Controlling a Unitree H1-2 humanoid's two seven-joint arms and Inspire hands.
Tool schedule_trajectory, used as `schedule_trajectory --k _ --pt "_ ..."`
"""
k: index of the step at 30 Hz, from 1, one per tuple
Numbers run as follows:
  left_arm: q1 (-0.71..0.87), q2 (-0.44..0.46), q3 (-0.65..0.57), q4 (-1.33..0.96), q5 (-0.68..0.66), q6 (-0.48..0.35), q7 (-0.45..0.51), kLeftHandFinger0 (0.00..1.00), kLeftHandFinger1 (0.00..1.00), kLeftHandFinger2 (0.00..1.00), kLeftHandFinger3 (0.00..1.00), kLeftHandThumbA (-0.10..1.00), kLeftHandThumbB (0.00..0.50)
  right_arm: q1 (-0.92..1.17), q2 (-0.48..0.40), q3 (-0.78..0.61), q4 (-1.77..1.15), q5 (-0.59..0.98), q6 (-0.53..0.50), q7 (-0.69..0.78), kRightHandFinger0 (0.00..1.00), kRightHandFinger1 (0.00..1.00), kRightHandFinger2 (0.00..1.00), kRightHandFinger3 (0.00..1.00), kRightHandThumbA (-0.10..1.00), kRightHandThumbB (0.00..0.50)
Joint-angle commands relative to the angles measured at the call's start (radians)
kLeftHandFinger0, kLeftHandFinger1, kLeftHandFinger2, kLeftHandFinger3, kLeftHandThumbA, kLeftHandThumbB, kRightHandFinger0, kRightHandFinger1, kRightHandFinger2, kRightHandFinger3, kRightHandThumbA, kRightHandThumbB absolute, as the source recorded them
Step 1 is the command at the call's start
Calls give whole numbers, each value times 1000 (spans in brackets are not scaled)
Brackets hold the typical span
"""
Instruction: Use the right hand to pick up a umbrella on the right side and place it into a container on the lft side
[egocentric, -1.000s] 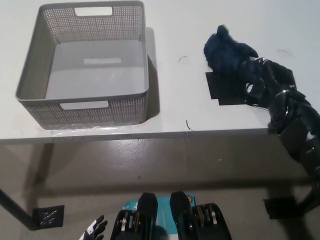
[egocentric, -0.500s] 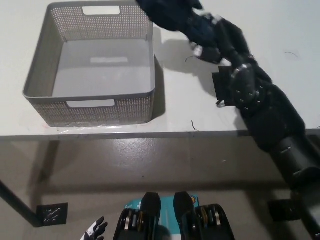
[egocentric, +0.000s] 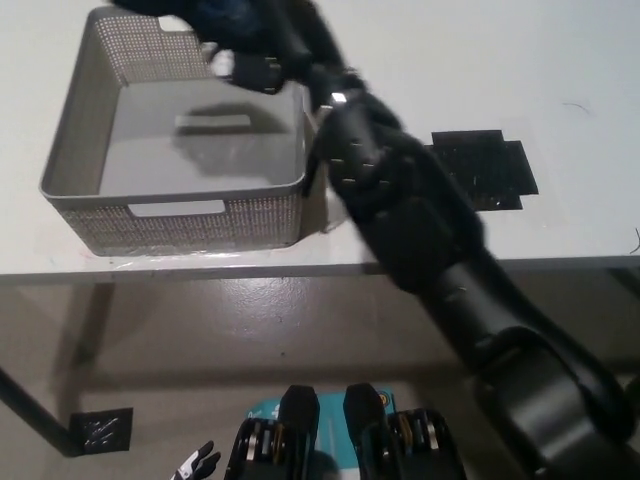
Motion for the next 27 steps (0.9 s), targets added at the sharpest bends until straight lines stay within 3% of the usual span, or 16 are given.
schedule_trajectory --k 1,4,7,11,13,14,15,16,17,18,19,20,23,27 --pt "18 11 -9 -6 0 -47 -17 1000 1000 1000 1000 1000 78 -135 53 0 80 -3 -24 -46 0 221 641 700 -100 139" --pt "21 4 -13 2 6 -69 -13 1000 1000 1000 1000 1000 73 -159 77 -4 164 0 -30 -61 0 130 585 626 -100 155" --pt "23 2 -18 -1 15 -75 -11 1000 1000 1000 1000 1000 70 -196 103 -6 289 7 -35 -74 0 149 611 638 -100 182" --pt "27 -2 -26 -12 30 -66 -6 1000 1000 1000 1000 1000 71 -225 124 -3 427 10 -80 -113 0 0 291 569 -100 193" --pt "30 -5 -31 -23 13 -50 -14 1000 1000 1000 1000 1000 73 -231 134 11 483 -3 -82 -133 0 0 383 567 -100 191" --pt "32 -4 -33 -27 12 -48 -15 1000 1000 1000 1000 1000 72 -228 137 22 505 -11 -91 -139 0 22 498 596 -100 184" --pt "34 -4 -35 -30 12 -47 -15 1000 1000 1000 1000 1000 71 -224 140 26 517 -13 -85 -140 0 82 610 639 -100 184" --pt "35 -3 -36 -34 13 -45 -15 1000 1000 1000 1000 1000 72 -218 141 27 526 -12 -79 -144 0 118 650 669 -100 208" --pt "34 -3 -38 -40 9 -38 -16 1000 1000 1000 1000 1000 91 -217 143 17 543 5 -50 -117 308 498 935 1000 196 279" --pt "32 -2 -39 -44 5 -33 -17 1000 1000 1000 1000 1000 92 -224 142 0 561 33 -18 -38 801 1000 1000 1000 464 348" --pt "27 0 -39 -48 2 -28 -19 1000 1000 1000 1000 1000 93 -237 138 9 575 31 31 34 1000 1000 1000 1000 669 400" --pt "24 5 -39 -56 1 -21 -22 1000 1000 1000 1000 1000 93 -242 129 27 581 18 56 89 1000 1000 1000 1000 784 445" --pt "17 16 -40 -71 10 -17 -28 1000 1000 1000 1000 1000 69 -229 103 39 574 11 54 107 1000 1000 1000 1000 915 465" --pt "7 20 -46 -68 23 -31 -32 1000 1000 1000 1000 1000 40 -213 65 37 561 19 53 125 1000 1000 1000 1000 972 467"
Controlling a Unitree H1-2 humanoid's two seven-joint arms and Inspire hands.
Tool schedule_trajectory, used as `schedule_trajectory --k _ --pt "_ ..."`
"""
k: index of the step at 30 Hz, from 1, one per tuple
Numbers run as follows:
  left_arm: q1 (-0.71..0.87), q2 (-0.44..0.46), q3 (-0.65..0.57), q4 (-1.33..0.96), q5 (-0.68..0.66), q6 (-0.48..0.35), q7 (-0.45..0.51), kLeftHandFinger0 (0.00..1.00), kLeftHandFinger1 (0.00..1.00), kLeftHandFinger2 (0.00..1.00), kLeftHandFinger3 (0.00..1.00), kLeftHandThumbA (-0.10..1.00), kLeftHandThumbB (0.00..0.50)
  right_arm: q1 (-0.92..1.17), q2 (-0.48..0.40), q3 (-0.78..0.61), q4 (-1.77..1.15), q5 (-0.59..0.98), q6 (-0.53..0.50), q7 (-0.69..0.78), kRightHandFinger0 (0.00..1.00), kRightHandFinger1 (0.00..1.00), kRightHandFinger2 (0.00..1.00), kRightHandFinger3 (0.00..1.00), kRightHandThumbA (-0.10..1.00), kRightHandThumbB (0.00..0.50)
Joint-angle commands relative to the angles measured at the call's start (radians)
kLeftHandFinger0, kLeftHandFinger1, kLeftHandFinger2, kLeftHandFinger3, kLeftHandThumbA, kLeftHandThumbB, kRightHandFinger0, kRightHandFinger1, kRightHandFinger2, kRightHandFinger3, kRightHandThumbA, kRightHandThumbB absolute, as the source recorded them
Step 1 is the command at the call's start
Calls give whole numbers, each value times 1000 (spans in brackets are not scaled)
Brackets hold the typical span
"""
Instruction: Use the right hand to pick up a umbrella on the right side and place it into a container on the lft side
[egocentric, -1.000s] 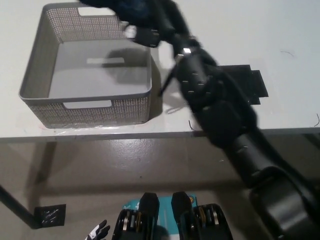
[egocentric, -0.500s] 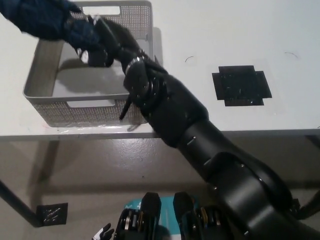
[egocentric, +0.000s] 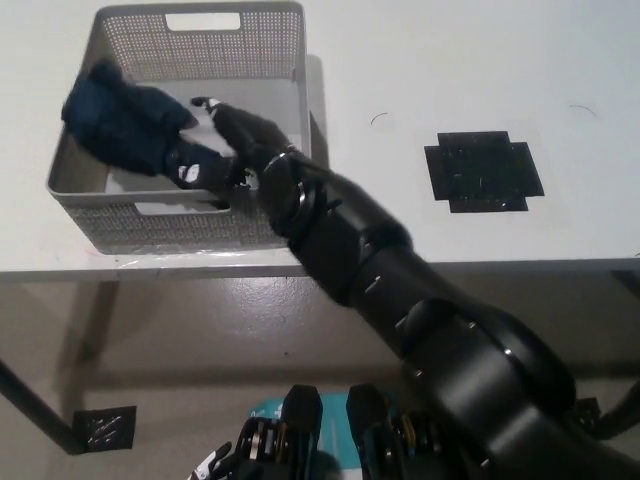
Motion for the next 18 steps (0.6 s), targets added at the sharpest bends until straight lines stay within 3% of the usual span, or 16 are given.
schedule_trajectory --k 1,9,14,18 --pt "1 15 -11 -29 19 -17 -20 1000 1000 1000 1000 1000 38 -62 -43 10 -28 9 16 62 1000 1000 1000 1000 995 466" --pt "3 10 -18 -33 11 8 -31 1000 1000 1000 1000 1000 61 -57 -91 13 -122 9 -2 68 1000 1000 1000 1000 1000 487" --pt "-10 14 -19 -26 22 -6 -30 1000 1000 1000 1000 1000 44 -37 -141 -86 -352 106 -32 98 1000 1000 1000 1000 1000 500" --pt "-10 21 -12 -32 15 4 -31 1000 1000 1000 1000 1000 50 -6 -171 -147 -570 151 11 124 1000 1000 1000 1000 1000 472"
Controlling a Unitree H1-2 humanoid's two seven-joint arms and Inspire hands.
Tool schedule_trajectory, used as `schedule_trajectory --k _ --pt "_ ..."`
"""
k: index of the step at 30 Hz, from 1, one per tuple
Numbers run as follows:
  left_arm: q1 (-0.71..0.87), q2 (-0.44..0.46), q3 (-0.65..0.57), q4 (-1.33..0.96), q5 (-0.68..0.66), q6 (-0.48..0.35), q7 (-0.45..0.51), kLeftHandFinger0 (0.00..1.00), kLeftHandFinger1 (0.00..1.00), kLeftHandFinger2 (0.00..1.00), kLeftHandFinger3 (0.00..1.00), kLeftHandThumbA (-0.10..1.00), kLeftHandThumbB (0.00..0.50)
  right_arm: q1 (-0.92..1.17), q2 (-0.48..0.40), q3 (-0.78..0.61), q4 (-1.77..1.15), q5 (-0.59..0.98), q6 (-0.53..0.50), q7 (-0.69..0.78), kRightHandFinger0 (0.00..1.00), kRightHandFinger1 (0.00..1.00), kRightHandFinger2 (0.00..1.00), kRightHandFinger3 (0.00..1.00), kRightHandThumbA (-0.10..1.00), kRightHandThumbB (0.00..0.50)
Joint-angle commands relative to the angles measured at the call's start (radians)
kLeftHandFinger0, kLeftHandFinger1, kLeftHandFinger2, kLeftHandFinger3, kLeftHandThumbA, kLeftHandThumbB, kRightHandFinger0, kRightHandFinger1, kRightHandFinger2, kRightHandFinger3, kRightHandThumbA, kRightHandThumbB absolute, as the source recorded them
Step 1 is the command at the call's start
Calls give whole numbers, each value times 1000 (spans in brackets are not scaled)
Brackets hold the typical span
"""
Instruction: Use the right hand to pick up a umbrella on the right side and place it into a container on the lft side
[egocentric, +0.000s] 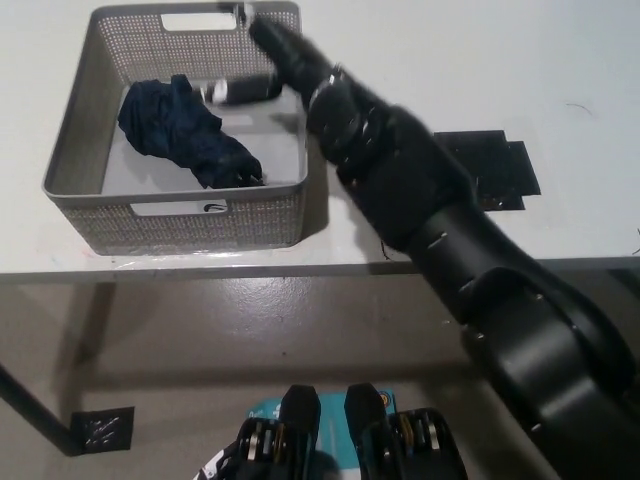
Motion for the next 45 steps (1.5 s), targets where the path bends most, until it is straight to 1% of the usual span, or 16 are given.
schedule_trajectory --k 1,4,6,10,11,14,16,19,20,25,32,34,38,40,44,45 --pt "0 20 -3 -37 2 6 -22 1000 1000 1000 1000 1000 44 -10 -62 -94 -317 118 28 64 1000 1000 1000 1000 1000 487" --pt "4 21 -3 -38 -2 4 -24 1000 1000 1000 1000 1000 10 32 -101 -131 -484 147 64 95 1000 1000 1000 1000 1000 469" --pt "6 21 -2 -34 0 1 -22 1000 1000 1000 1000 1000 0 68 -126 -170 -590 184 82 110 1000 1000 1000 1000 1000 483" --pt "20 23 3 -34 6 1 -16 1000 1000 1000 1000 1000 3 180 -161 -223 -810 253 105 140 1000 1000 1000 1000 1000 440" --pt "25 25 5 -30 4 -6 -15 1000 1000 1000 1000 1000 4 232 -171 -235 -902 269 127 150 1000 1000 1000 1000 1000 406" --pt "30 28 10 -31 -1 0 -15 1000 1000 1000 1000 1000 3 348 -203 -252 -1130 297 159 168 1000 1000 1000 1000 1000 392" --pt "28 28 14 -32 0 11 -12 1000 1000 1000 1000 1000 14 422 -212 -270 -1300 331 192 166 1000 1000 1000 1000 1000 425" --pt "28 25 19 -17 2 -4 -4 1000 1000 1000 1000 1000 17 532 -216 -291 -1519 398 199 146 1000 1000 1000 1000 1000 416" --pt "33 25 20 -12 0 -9 -4 1000 1000 1000 1000 1000 18 583 -217 -291 -1598 417 197 134 1000 1000 1000 1000 1000 433" --pt "33 32 32 12 -27 -26 -6 1000 1000 1000 1000 1000 13 807 -224 -230 -1860 419 170 108 1000 1000 1000 1000 1000 479" --pt "21 22 42 29 -24 -20 8 1000 1000 1000 1000 1000 24 1147 -205 -161 -1928 436 -7 66 1000 1000 1000 1000 1000 430" --pt "18 22 45 34 -28 -23 7 1000 1000 1000 1000 1000 24 1247 -201 -140 -1912 446 -48 63 1000 1000 1000 1000 1000 439" --pt "16 22 48 33 -23 -15 11 1000 1000 1000 1000 1000 13 1417 -200 -112 -1768 411 -230 66 1000 1000 1000 1000 1000 389" --pt "10 21 49 35 -24 -13 9 1000 1000 1000 1000 1000 10 1451 -197 -115 -1729 404 -248 67 1000 1000 1000 1000 1000 408" --pt "13 21 55 31 -31 -5 8 1000 1000 1000 1000 1000 16 1552 -199 -119 -1532 366 -379 63 1000 1000 1000 1000 1000 361" --pt "14 21 57 26 -33 3 7 1000 1000 1000 1000 1000 16 1579 -198 -124 -1460 375 -407 66 1000 1000 1000 1000 1000 380"
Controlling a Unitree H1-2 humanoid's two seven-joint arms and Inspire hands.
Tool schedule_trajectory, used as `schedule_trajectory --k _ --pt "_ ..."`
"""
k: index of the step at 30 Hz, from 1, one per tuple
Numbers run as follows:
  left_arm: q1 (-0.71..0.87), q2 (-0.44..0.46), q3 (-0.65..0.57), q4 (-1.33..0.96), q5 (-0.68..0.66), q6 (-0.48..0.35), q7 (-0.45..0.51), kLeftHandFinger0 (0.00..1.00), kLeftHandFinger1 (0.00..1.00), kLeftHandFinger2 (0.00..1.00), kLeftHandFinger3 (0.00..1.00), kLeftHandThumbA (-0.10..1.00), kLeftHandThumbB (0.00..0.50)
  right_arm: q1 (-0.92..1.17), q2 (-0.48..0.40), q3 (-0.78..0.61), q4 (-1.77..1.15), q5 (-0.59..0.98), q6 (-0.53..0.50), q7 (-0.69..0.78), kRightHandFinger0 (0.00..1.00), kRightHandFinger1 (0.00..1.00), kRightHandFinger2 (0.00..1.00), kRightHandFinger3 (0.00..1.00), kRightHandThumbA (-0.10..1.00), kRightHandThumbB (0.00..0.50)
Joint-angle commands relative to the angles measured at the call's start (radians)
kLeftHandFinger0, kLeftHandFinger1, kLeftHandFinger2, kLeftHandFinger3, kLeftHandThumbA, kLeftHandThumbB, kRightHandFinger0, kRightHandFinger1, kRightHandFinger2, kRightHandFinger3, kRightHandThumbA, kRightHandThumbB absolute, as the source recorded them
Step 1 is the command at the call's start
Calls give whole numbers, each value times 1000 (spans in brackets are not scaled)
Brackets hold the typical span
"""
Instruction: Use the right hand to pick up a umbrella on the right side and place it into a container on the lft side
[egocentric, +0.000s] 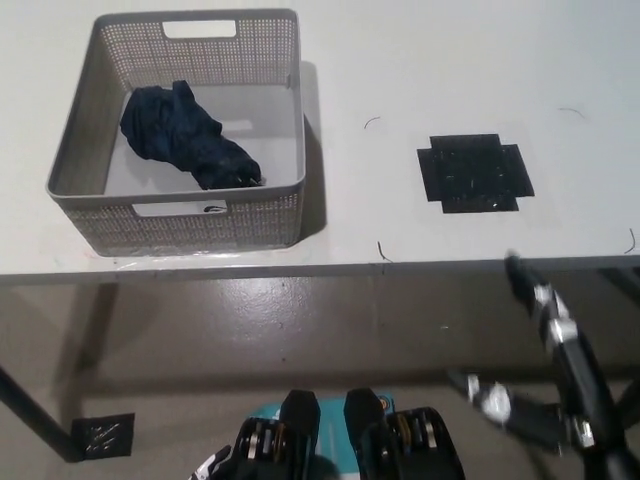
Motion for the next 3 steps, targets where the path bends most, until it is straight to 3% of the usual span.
schedule_trajectory --k 1,3 --pt "14 22 40 -18 -35 -19 5 1000 1000 1000 1000 1000 4 166 -22 16 36 148 -391 -1 1000 1000 1000 1000 1000 397" --pt "11 22 41 -17 -37 -21 5 1000 1000 1000 1000 1000 0 176 -20 12 75 167 -395 8 1000 1000 1000 1000 1000 414"
